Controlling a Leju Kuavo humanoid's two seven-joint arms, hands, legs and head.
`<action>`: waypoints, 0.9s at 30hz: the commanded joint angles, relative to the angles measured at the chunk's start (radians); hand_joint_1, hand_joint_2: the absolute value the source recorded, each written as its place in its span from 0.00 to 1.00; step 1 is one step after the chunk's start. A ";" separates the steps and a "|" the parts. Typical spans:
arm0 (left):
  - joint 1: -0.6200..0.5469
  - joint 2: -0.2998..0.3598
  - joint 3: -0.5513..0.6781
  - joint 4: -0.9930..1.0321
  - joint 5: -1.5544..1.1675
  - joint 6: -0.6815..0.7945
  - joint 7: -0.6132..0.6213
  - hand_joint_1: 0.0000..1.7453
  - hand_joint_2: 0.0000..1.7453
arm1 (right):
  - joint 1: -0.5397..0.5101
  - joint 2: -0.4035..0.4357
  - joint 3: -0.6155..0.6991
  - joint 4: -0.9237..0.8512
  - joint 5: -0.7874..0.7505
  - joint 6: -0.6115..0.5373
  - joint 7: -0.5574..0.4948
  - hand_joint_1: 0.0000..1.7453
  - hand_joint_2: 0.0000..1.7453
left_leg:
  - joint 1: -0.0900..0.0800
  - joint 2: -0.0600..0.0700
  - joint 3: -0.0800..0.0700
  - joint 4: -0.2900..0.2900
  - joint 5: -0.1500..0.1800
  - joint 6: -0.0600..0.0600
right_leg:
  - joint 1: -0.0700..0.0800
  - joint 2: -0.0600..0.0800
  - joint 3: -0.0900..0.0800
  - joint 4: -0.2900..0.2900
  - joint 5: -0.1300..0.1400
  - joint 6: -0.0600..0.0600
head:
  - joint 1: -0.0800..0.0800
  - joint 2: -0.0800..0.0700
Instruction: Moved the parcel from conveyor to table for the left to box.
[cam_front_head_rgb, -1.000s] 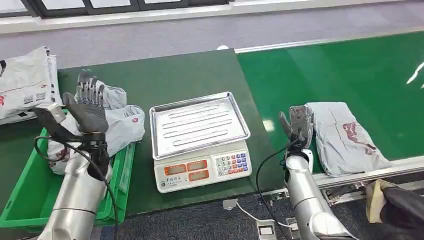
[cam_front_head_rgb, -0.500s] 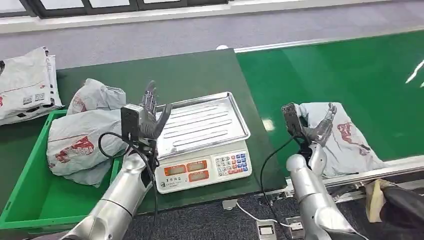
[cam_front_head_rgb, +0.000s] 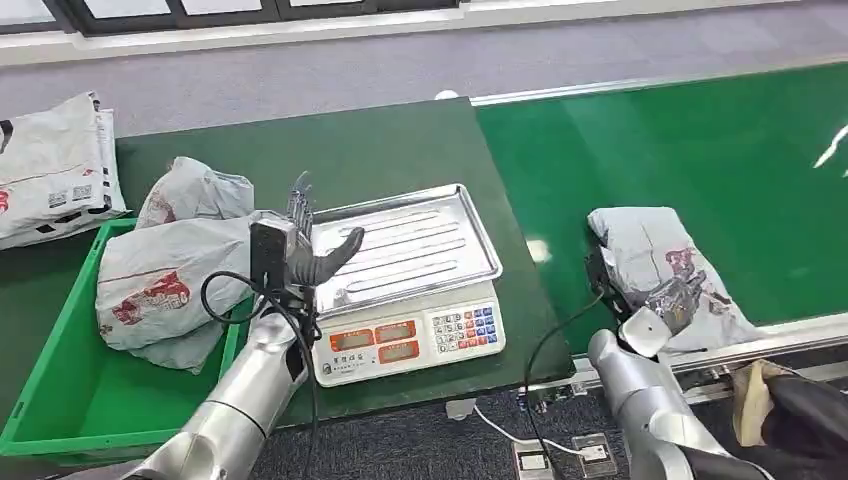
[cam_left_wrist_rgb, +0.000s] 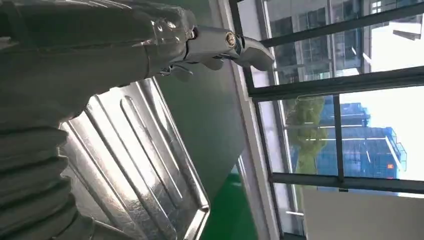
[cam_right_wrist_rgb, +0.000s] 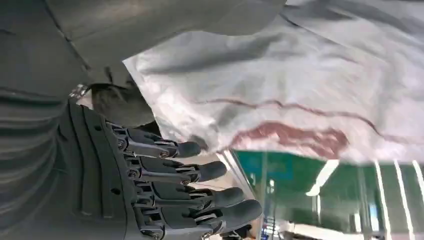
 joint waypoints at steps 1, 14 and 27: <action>-0.012 0.024 0.028 0.045 -0.011 0.001 0.003 0.00 1.00 | -0.070 -0.044 0.028 0.169 0.001 0.170 0.046 0.00 1.00 | 0.000 0.001 0.002 0.000 -0.001 0.000 | 0.000 0.002 0.002 0.000 -0.001 -0.001 | 0.000 0.000; 0.031 0.050 0.090 -0.009 -0.025 -0.005 0.009 0.00 1.00 | -0.048 -0.046 0.193 0.223 0.001 0.556 0.067 1.00 1.00 | 0.002 0.001 0.004 -0.001 -0.002 0.000 | 0.002 0.002 0.005 -0.002 -0.001 0.000 | 0.000 0.000; 0.074 0.081 0.128 -0.064 -0.041 -0.001 0.012 0.00 1.00 | -0.173 -0.070 0.187 0.179 -0.048 0.559 -0.023 1.00 1.00 | 0.001 0.009 0.006 0.000 -0.002 0.002 | 0.001 0.009 0.005 -0.003 0.003 0.003 | 0.000 0.000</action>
